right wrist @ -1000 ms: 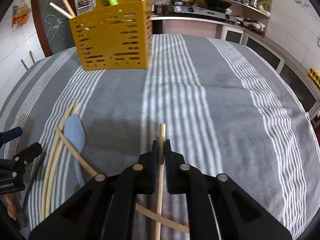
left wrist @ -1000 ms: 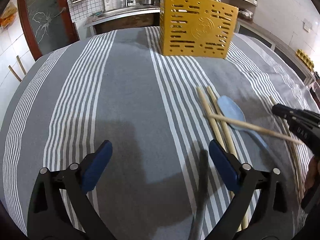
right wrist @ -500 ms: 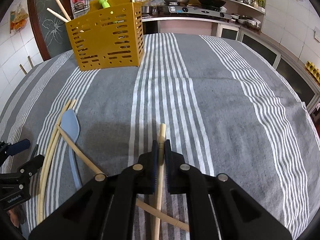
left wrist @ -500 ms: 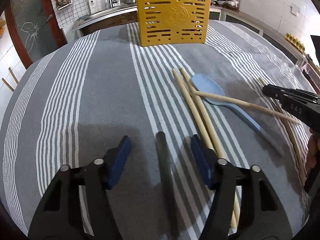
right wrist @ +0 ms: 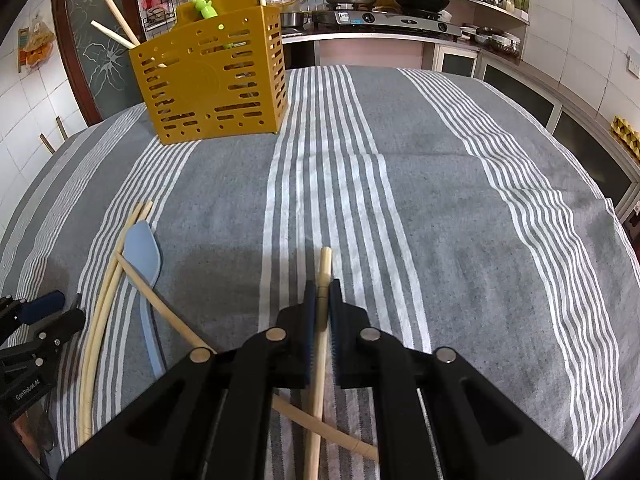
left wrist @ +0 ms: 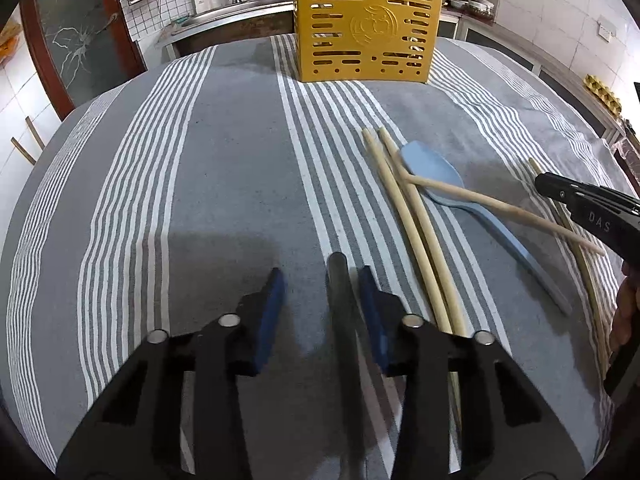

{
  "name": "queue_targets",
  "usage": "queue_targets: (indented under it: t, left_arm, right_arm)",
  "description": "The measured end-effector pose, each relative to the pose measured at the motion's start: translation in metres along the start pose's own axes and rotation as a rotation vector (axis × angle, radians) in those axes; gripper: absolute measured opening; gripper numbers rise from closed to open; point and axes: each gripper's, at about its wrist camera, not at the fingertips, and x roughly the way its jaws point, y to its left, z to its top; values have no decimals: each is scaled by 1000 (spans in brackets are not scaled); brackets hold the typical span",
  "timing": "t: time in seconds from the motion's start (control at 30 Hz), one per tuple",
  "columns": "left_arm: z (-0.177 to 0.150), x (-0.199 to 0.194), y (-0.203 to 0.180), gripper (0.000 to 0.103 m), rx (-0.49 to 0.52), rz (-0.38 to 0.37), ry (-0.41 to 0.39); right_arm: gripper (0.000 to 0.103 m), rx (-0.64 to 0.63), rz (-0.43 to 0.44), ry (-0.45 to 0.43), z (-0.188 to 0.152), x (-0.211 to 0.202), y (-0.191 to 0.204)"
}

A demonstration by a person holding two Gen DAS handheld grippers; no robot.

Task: Organize utensils
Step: 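Grasp a wooden chopstick with the left gripper while the right gripper holds its chopstick, then carry both chopsticks with both grippers over the yellow holder and lower them in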

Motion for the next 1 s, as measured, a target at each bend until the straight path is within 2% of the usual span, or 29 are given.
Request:
queue_targets:
  t: [0.07, 0.13, 0.37, 0.53, 0.63, 1.0]
  left_arm:
    - [5, 3, 3, 25, -18, -11, 11]
    - [7, 4, 4, 11, -21, -9, 18]
    - [8, 4, 7, 8, -34, -16, 21]
    - [11, 1, 10, 8, -66, -23, 3]
    - [16, -7, 14, 8, -90, -23, -33]
    - [42, -65, 23, 8, -146, -55, -282]
  right_arm:
    - [7, -1, -3, 0, 1, 0, 1]
    - [7, 1, -5, -1, 1, 0, 1]
    - [7, 4, -4, -12, 0, -3, 1]
    - [6, 10, 4, -55, 4, -15, 1]
    - [6, 14, 11, -87, 9, -23, 0]
    - [6, 41, 41, -216, 36, -51, -8]
